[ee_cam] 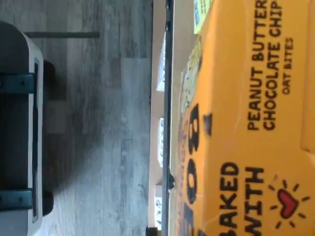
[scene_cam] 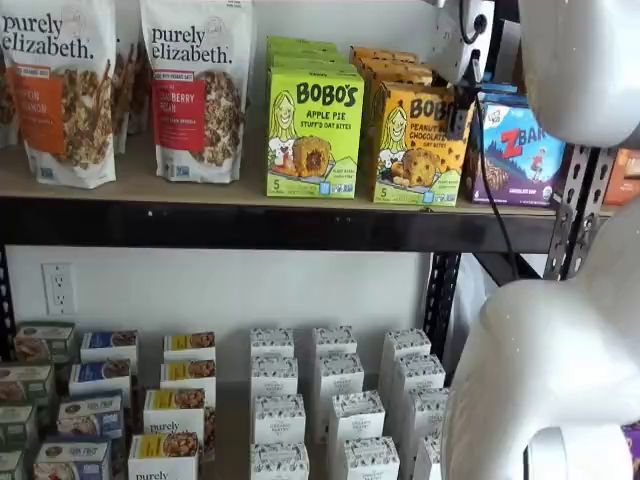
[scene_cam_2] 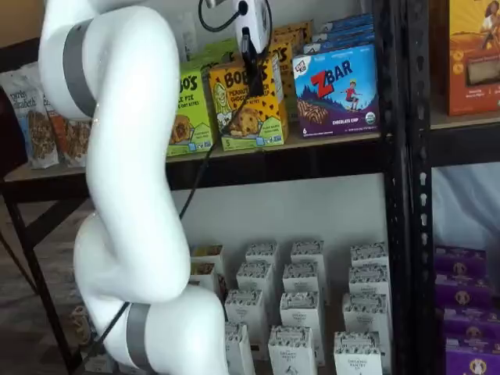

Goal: Pick up the orange box on the top shelf, the fifth box from the left

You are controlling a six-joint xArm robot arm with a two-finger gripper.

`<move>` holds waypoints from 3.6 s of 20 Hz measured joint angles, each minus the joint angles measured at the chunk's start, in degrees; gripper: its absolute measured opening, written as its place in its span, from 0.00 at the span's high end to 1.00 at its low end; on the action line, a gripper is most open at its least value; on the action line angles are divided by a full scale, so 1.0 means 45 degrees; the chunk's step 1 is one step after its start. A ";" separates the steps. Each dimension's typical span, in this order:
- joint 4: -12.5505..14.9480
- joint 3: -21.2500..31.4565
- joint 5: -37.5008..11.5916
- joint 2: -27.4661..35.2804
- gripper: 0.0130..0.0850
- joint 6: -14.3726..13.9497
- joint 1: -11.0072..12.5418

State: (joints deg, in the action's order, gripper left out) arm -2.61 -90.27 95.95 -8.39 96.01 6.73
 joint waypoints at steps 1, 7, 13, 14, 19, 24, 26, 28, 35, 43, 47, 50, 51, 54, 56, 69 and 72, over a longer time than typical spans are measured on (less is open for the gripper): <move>-0.0034 -0.0008 0.0009 0.0005 0.50 0.0010 0.0014; -0.0055 -0.0087 0.0136 0.0056 0.56 0.0005 0.0012; -0.0057 -0.0079 0.0169 0.0052 0.56 -0.0003 0.0005; -0.0049 -0.0103 0.0201 0.0068 0.56 -0.0002 0.0006; -0.0018 -0.0113 0.0233 0.0072 0.56 0.0014 0.0017; -0.0148 -0.0054 0.0163 0.0022 0.67 0.0056 0.0080; -0.0208 -0.0079 0.0197 0.0024 0.72 0.0078 0.0113; -0.0270 -0.0110 0.0228 0.0028 0.78 0.0096 0.0143; -0.0267 -0.0362 0.0504 0.0132 0.89 0.0080 0.0131; -0.0357 -0.0675 0.1292 -0.0178 0.89 -0.0018 0.0088; -0.0621 -0.0383 0.1613 -0.0819 0.89 -0.0106 0.0091; -0.0674 -0.0006 0.1818 -0.1449 0.89 -0.0228 -0.0002; -0.0646 0.0245 0.1840 -0.1799 0.89 -0.0291 -0.0070; -0.0773 0.0978 0.1678 -0.2653 0.89 -0.0382 -0.0112; -0.0907 0.1732 0.1479 -0.3491 0.89 -0.0452 -0.0134; -0.0546 0.4621 0.1750 -0.6956 0.89 -0.0853 -0.0598; -0.0535 0.5035 0.1793 -0.7420 0.89 -0.0911 -0.0656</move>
State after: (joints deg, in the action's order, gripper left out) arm -5.01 -67.61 104.02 -41.78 91.91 3.78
